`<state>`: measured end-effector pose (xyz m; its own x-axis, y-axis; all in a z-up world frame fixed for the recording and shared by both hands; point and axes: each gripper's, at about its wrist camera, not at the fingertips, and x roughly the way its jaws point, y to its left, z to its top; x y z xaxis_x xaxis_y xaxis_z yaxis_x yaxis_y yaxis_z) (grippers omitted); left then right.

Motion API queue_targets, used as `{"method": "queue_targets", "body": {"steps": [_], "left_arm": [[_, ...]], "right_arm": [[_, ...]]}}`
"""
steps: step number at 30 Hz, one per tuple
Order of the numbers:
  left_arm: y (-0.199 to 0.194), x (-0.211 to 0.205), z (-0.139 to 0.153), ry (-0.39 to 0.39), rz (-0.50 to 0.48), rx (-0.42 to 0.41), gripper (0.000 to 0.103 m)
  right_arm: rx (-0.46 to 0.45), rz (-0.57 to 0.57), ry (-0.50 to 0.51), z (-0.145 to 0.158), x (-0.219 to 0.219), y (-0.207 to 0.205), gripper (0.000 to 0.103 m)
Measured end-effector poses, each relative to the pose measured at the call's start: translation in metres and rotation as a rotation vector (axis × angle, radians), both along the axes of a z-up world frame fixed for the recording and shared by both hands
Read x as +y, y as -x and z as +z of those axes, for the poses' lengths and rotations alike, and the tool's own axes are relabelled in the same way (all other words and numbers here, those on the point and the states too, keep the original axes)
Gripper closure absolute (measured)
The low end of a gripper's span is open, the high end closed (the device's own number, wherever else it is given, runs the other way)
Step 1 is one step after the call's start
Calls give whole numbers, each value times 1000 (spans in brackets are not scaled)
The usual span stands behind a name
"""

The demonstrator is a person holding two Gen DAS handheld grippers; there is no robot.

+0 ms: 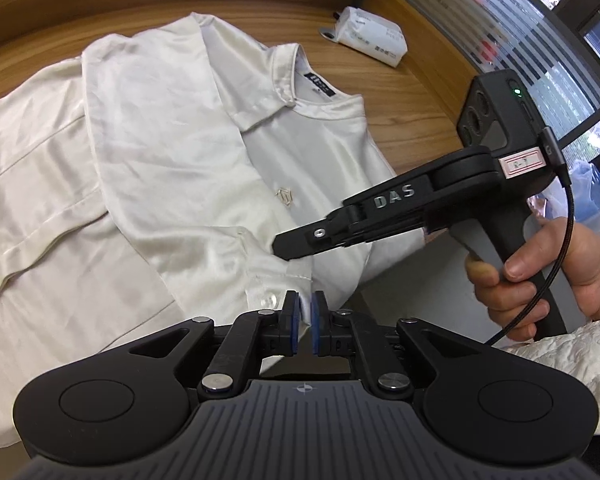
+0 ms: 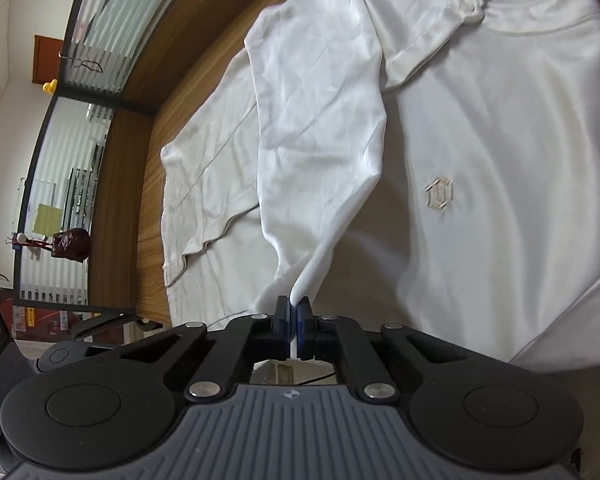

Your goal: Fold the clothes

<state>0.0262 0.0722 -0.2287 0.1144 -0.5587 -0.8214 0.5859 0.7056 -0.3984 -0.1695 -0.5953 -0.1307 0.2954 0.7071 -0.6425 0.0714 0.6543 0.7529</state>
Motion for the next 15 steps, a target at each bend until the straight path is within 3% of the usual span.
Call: {"method": "queue_targets", "body": {"steps": [3, 10, 15], "left_arm": [[-16, 30, -16, -1, 25, -3, 66], [-59, 78, -43, -80, 187, 25, 65], [-74, 97, -42, -101, 276, 14, 65]], "right_arm": [[-13, 2, 36, 5, -8, 2, 101], [-12, -48, 152, 3, -53, 13, 101], [-17, -128, 197, 6, -84, 15, 101]]}}
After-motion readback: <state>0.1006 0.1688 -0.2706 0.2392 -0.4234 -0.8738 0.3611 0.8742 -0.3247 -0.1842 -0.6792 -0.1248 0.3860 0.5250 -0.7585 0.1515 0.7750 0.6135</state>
